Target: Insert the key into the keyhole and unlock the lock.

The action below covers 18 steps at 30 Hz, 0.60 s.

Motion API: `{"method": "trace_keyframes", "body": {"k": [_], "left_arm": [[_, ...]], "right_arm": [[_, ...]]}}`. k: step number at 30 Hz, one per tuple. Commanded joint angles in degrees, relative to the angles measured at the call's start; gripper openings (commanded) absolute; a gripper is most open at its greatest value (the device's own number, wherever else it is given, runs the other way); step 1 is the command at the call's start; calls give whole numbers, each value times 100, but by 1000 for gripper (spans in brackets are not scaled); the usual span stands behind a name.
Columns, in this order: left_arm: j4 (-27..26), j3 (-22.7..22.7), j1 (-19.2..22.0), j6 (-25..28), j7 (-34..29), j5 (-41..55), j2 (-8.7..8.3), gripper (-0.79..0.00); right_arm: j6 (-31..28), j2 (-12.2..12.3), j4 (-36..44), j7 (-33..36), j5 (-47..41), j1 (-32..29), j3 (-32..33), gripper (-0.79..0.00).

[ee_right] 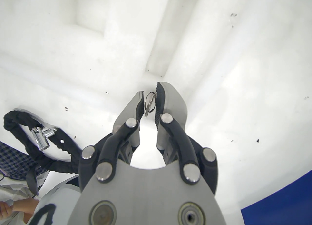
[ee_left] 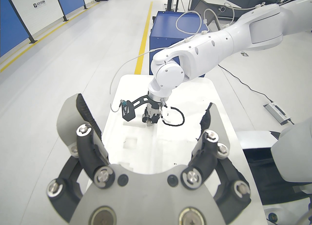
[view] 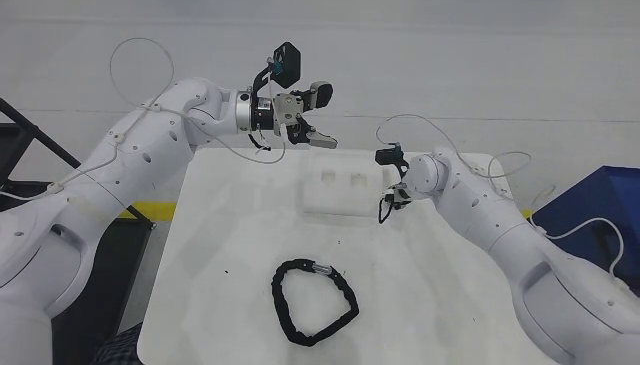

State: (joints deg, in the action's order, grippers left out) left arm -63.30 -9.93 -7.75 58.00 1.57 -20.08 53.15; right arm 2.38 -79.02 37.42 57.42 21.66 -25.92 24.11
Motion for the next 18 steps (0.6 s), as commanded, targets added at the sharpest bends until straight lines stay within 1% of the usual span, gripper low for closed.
{"method": "trace_keyframes", "body": {"k": [1, 12, 18], "left_arm": [[0, 0, 0, 0, 0, 0, 0, 0], [0, 0, 0, 0, 0, 0, 0, 0], [0, 0, 0, 0, 0, 0, 0, 0]], "right_arm": [[40, -21, -20, 10, 53, 0, -3, -782], [165, -122, -86, 55, 335, 72, 59, -785], [256, -103, 72, 162, 463, 126, 173, -785]]}}
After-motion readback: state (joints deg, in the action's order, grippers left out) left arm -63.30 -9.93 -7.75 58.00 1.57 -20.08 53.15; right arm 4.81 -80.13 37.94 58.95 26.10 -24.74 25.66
